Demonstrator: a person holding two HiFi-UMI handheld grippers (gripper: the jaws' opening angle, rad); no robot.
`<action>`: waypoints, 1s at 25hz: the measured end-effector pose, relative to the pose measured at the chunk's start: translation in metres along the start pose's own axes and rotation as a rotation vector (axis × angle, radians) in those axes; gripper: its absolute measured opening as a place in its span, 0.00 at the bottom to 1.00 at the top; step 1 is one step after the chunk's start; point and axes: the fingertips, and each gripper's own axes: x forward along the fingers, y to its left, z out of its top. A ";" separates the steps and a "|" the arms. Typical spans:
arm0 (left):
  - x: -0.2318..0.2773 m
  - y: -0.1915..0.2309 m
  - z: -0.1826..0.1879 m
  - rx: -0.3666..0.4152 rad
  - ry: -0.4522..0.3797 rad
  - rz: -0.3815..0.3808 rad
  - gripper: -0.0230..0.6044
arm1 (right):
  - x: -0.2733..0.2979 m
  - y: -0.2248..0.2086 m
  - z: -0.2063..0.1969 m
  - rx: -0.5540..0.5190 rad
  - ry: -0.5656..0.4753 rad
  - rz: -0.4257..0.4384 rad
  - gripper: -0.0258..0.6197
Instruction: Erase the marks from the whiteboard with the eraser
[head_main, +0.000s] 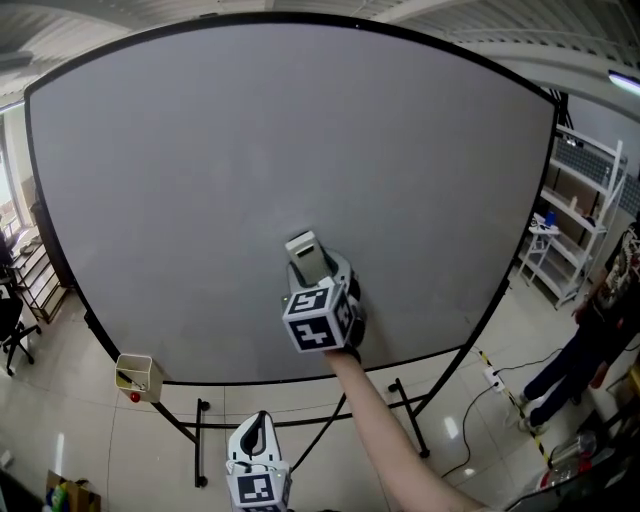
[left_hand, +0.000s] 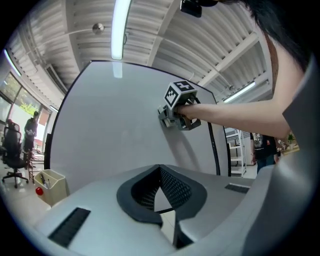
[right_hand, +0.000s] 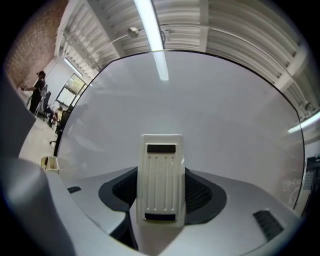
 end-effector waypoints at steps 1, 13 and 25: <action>-0.002 0.002 0.000 -0.003 0.001 0.008 0.04 | 0.003 0.007 -0.003 -0.032 0.005 -0.003 0.45; -0.015 0.018 -0.008 -0.016 0.030 0.070 0.04 | -0.021 -0.148 -0.042 0.187 0.046 -0.109 0.46; -0.021 0.040 -0.017 -0.021 0.054 0.120 0.04 | -0.022 -0.134 -0.047 0.454 -0.040 -0.107 0.45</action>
